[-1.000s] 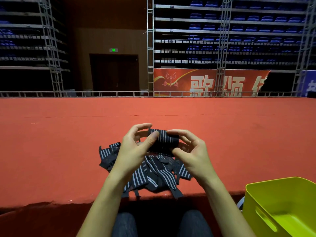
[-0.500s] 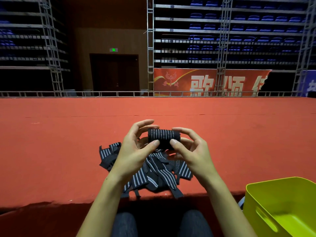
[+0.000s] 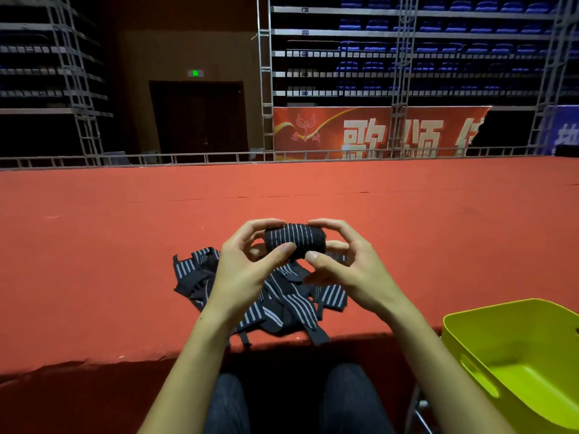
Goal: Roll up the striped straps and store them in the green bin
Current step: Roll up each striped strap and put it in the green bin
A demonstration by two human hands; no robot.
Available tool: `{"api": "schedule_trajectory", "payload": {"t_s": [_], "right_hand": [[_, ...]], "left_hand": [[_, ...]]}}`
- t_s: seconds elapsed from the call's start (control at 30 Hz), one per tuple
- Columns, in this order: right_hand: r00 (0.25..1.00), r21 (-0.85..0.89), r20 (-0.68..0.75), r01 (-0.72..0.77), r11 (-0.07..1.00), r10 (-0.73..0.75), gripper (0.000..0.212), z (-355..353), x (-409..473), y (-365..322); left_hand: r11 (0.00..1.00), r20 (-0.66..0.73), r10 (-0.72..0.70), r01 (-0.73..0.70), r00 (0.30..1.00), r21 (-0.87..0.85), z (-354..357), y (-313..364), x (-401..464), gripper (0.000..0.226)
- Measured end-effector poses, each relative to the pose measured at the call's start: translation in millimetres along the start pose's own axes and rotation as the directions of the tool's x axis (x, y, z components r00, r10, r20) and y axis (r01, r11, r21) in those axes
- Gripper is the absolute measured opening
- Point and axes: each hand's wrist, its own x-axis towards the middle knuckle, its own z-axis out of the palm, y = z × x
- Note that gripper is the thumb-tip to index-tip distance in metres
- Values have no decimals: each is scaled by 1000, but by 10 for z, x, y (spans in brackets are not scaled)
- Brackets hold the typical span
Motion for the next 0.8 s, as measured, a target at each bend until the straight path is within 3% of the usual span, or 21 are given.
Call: {"api": "schedule_trajectory", "payload": {"t_s": [0.17, 0.33, 0.8], "right_hand": [[999, -153, 14, 48, 987, -46, 40, -367, -45, 115], [1000, -309, -19, 11, 951, -18, 41, -967, -231, 329], [938, -573, -318, -306, 761, 137, 41, -2680, -1161, 956]], "left_hand": [[1000, 21, -2, 3, 1000, -31, 323, -221, -19, 33], [996, 142, -37, 48, 989, -74, 932, -510, -1, 32], [998, 477, -64, 60, 876, 24, 3005, -1425, -38, 32]]}}
